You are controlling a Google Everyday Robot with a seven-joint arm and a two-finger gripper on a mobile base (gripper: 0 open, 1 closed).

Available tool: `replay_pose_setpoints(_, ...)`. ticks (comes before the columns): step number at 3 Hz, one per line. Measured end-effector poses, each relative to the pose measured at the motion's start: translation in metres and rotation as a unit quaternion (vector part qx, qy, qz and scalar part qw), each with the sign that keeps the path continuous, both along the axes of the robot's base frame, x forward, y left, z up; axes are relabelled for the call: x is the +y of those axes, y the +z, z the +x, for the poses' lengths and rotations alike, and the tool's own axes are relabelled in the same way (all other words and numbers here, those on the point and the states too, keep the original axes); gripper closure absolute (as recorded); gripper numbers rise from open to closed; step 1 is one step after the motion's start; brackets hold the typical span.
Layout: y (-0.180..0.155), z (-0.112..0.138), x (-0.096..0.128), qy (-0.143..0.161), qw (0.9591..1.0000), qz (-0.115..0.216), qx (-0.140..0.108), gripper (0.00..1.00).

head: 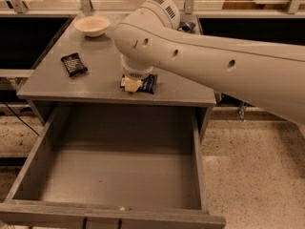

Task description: Pick rxbar blueberry from top drawer and place on counter

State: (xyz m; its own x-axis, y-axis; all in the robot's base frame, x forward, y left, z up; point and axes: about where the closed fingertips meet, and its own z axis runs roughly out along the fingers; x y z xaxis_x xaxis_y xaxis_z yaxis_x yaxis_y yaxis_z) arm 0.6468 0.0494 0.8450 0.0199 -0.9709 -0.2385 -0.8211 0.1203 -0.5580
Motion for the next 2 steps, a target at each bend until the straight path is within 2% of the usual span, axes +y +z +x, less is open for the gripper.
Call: replay_pose_setpoints(2, 0.0000, 0.0000, 0.0000, 0.000, 1.0000, 0.000, 0.000, 0.36)
